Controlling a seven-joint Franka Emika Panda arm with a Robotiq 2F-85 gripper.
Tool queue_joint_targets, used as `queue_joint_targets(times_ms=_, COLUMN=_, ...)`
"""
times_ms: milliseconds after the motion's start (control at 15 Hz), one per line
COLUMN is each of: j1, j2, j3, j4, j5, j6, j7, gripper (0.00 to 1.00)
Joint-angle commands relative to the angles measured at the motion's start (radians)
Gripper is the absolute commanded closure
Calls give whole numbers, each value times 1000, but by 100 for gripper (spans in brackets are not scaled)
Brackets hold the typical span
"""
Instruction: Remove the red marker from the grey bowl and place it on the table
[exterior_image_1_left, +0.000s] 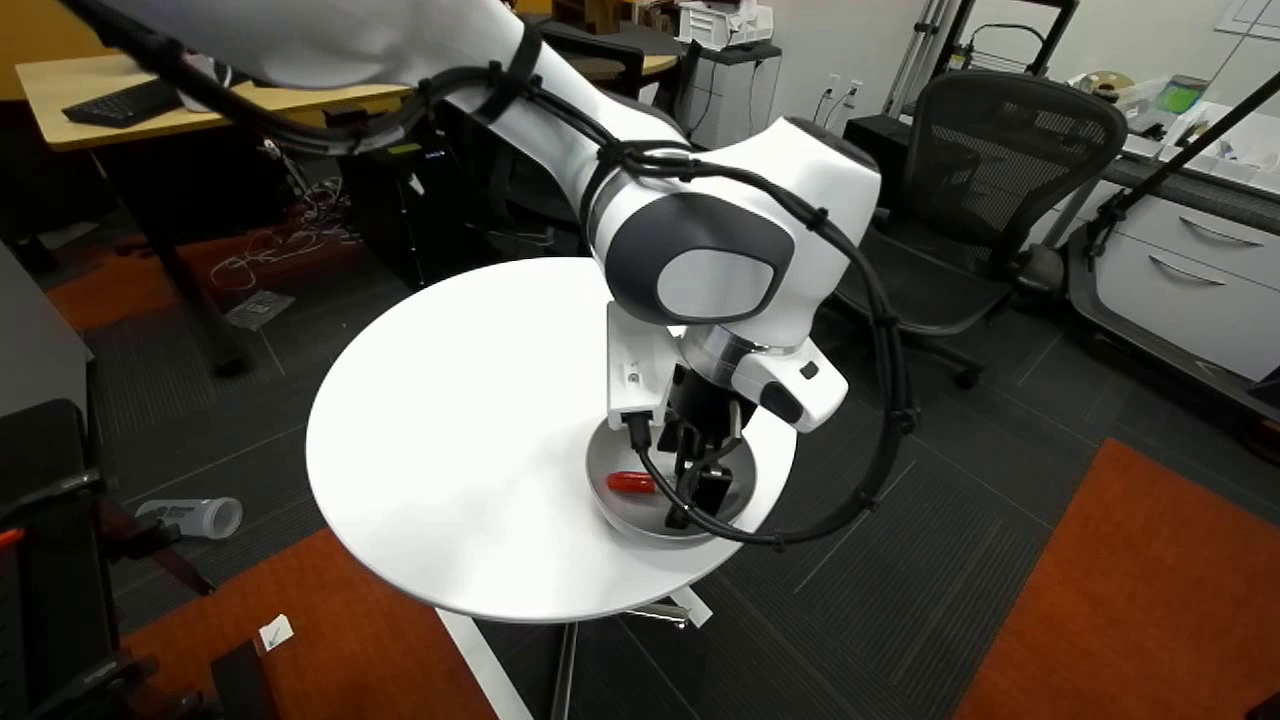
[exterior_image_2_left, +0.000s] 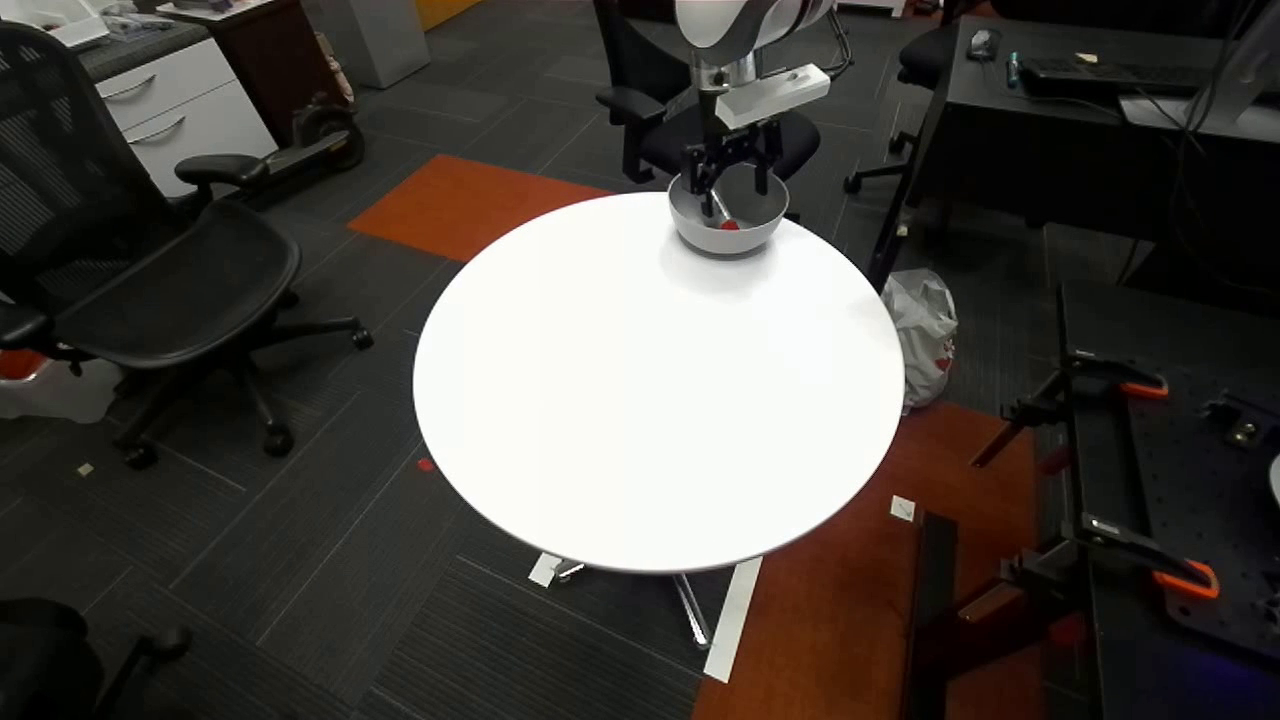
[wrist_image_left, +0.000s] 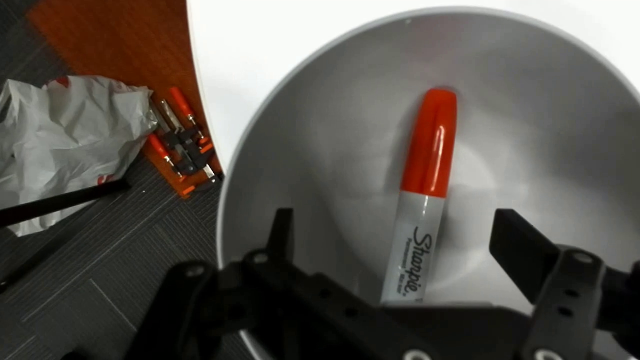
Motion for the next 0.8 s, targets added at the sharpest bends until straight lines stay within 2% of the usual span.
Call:
queue_joint_targets(times_ms=0, j1=-28, j2=20, j3=20, j4=26, j5=17, j6=13, j7=-46, gripper=25)
queue_joint_targets(times_ms=133, j1=-33, j2=22, j3=23, j4=21, j5=19, j6=18, j7=-57, gripper=34)
queue_joint_targets(times_ms=533, j1=-34, j2=27, j3=25, j4=12, j5=17, j6=17, j7=-57, gripper=81)
queue_joint_targets(times_ms=733, j1=-30, j2=28, j3=28, j4=9, j5=17, j6=15, j7=-54, gripper=100)
